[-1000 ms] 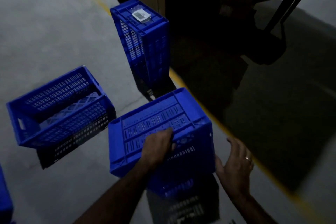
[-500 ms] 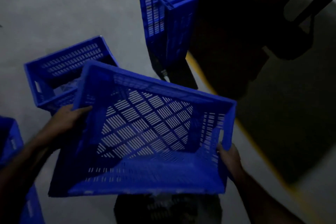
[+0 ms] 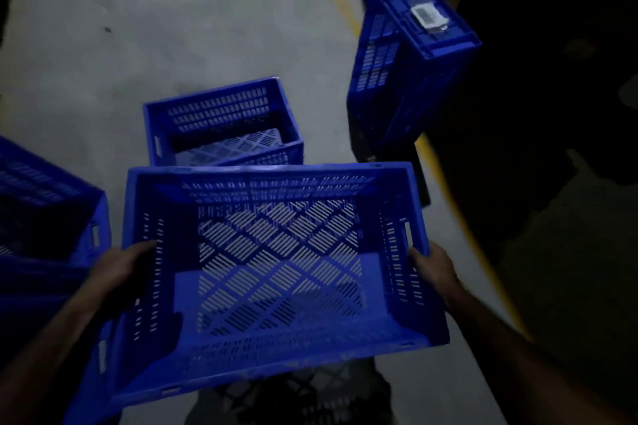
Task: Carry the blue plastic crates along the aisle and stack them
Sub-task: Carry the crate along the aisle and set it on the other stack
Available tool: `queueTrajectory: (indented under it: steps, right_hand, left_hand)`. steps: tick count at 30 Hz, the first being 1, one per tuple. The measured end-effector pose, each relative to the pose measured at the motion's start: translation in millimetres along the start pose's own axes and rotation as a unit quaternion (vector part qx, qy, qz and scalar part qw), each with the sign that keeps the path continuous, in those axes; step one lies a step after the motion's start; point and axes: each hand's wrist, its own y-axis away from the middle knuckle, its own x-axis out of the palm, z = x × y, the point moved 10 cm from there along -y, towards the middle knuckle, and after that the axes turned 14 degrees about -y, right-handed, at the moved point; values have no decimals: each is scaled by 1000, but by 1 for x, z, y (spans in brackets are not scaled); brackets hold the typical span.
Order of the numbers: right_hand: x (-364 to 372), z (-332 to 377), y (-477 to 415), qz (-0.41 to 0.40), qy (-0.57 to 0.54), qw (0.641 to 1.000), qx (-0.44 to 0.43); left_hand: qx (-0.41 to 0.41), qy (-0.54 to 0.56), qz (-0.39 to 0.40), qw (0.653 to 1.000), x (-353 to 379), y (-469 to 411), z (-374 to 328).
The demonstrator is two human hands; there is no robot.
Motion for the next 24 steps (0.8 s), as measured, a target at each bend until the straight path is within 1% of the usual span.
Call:
queueTrajectory:
  steps: [1,2,4,5,9,12,15,18,21,24]
  right_hand:
    - [6,11,0,8,5,1000,-7]
    - [12,21,0,17,13,1000,-16]
    - [26,41,1,25,32,999,-32]
    - [30,48,2,28,40,998,-35]
    - [48,81,-2,46,61,996,-41]
    - [61,122,-8,59,71,995,-34]
    - [76,184,-16,72,73,994,-45]
    - [91,253,-37,84,69,991,-79]
    - [117,313,-88,86,81,987,-110]
    - [155,356,-158,93,68,988,-105]
  left_hand:
    - [-13,38,6,999,-2,-3,11]
    - [-44,61,9,997,-6,0,22]
    - [-70,92,15,993,-16,-3,39]
    - [-65,105,23,992,-17,-3,43]
    - [-45,161,6,986,-40,-11,47]
    - [-47,172,-26,984,-67,-25,44]
    - [-60,184,-48,980,-99,-47,23]
    - [-54,190,-44,979,-121,-81,-17]
    - [-47,201,-31,978,-137,-132,-64]
    - [-59,202,-29,977,-146,-189,-104]
